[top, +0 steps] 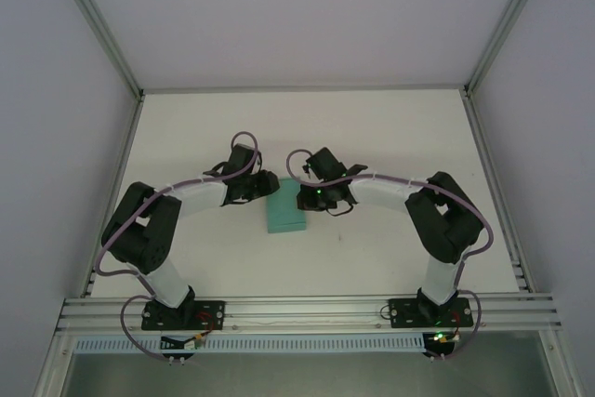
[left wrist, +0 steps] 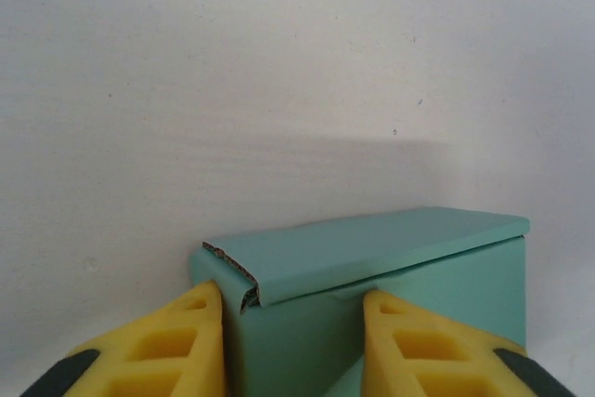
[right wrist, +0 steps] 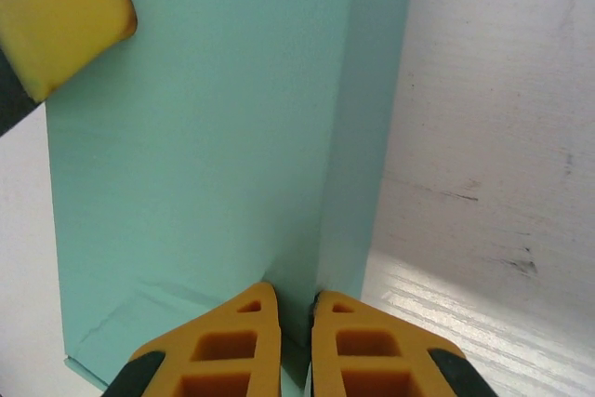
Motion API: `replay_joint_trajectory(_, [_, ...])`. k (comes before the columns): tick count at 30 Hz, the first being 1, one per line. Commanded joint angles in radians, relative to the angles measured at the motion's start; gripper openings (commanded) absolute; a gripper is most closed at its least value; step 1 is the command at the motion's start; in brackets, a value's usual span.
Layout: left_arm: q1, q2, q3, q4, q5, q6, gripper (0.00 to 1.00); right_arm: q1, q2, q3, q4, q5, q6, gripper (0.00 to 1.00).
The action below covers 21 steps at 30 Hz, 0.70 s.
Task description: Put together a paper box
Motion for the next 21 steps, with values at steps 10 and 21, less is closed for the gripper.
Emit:
replay_joint_trajectory(10, [-0.022, -0.299, 0.136, -0.313, -0.246, 0.092, 1.00, -0.001, -0.192, 0.112, -0.161, 0.173, -0.110, 0.79])
replay_joint_trajectory(21, [0.143, -0.612, -0.136, -0.151, -0.959, 0.264, 1.00, -0.313, -0.618, -0.264, 0.071, 0.474, -0.304, 1.00])
